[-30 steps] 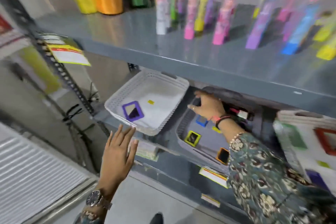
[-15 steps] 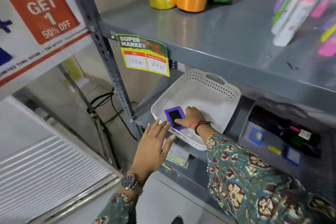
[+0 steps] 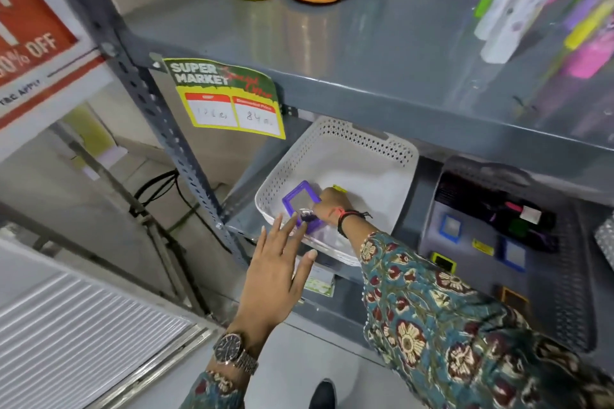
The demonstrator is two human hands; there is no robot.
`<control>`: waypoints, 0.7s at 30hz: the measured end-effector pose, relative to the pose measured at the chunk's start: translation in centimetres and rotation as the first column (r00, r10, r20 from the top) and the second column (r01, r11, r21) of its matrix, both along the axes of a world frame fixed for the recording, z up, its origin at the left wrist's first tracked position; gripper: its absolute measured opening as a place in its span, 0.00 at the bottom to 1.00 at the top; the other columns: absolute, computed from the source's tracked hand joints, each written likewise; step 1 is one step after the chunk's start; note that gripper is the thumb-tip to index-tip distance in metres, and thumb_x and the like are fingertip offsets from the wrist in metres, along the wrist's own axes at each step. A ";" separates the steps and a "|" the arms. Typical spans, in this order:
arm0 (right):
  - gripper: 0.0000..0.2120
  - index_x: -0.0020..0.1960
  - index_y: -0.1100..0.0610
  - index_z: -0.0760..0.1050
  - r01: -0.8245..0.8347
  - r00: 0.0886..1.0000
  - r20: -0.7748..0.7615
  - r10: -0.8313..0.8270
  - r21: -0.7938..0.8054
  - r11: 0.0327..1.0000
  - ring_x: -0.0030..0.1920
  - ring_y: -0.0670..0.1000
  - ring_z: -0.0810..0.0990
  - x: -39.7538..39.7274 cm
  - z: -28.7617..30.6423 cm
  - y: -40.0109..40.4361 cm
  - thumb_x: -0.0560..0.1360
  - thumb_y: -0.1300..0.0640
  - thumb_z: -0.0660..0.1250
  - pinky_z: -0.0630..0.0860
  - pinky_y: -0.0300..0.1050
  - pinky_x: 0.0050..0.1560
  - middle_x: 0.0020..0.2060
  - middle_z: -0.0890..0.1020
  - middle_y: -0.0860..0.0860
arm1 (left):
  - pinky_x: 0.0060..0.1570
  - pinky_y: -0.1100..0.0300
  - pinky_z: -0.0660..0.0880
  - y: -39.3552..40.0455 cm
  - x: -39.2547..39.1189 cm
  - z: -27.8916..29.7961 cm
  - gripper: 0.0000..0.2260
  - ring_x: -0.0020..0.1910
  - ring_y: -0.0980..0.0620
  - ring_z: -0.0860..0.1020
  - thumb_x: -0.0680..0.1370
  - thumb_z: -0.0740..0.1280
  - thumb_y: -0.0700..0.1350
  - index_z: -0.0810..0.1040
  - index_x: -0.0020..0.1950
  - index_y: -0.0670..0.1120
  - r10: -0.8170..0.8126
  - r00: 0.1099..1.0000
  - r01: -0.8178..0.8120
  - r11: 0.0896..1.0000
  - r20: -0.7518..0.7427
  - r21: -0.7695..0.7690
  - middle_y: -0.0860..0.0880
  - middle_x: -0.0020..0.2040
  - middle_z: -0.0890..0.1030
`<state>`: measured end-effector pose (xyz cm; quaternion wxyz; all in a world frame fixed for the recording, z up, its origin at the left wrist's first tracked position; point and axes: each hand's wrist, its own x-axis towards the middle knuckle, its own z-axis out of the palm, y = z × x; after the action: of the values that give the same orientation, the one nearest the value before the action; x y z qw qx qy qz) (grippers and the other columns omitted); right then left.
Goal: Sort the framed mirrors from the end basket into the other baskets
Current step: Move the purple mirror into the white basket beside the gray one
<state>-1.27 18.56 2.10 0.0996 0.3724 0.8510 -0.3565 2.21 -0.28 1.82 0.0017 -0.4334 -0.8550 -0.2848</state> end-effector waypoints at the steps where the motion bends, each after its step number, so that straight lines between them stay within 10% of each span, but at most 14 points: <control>1: 0.17 0.58 0.65 0.75 0.023 1.000 -0.022 -0.023 -0.007 1.000 0.57 0.60 0.79 0.4 0.4 0.3 0.75 0.55 0.65 0.75 0.46 0.51 0.57 0.81 0.62 | 0.75 0.49 0.48 0.5 0.4 0.1 0.25 0.77 0.51 0.50 0.81 0.49 0.58 0.63 0.75 0.48 -0.003 1.000 0.003 1.000 -0.012 0.009 0.48 0.76 0.62; 8: 0.14 0.31 0.55 0.70 0.170 0.978 -0.132 -0.162 0.051 0.984 0.51 0.60 0.80 6.6 3.5 6.7 0.74 0.55 0.65 0.69 0.39 0.42 0.49 0.82 0.62 | 0.75 0.50 0.45 5.8 5.7 0.0 0.26 0.77 0.52 0.45 0.82 0.50 0.57 0.60 0.76 0.45 -0.172 0.985 0.172 0.985 -0.011 0.022 0.48 0.77 0.58; 17: 0.20 0.25 0.54 0.64 0.419 0.898 -0.219 -0.382 0.159 0.894 0.50 0.58 0.81 23.0 7.4 15.7 0.74 0.54 0.65 0.67 0.41 0.37 0.38 0.78 0.59 | 0.73 0.51 0.47 14.3 15.7 0.2 0.26 0.77 0.51 0.50 0.81 0.52 0.57 0.64 0.74 0.44 -0.386 0.922 0.386 0.921 -0.024 0.054 0.48 0.76 0.62; 21: 0.17 0.26 0.55 0.68 0.510 0.850 -0.230 -0.473 0.140 0.849 0.49 0.60 0.83 31.1 7.3 19.1 0.72 0.55 0.66 0.78 0.51 0.54 0.35 0.80 0.57 | 0.74 0.52 0.46 17.4 20.3 0.1 0.28 0.77 0.51 0.50 0.81 0.48 0.60 0.63 0.75 0.45 -0.437 0.899 0.437 0.897 -0.020 0.063 0.49 0.76 0.61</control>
<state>29.83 37.66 9.42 -0.1127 0.5515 0.7630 -0.3179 22.48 17.14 1.94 -0.0456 -0.6147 -0.7262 -0.3046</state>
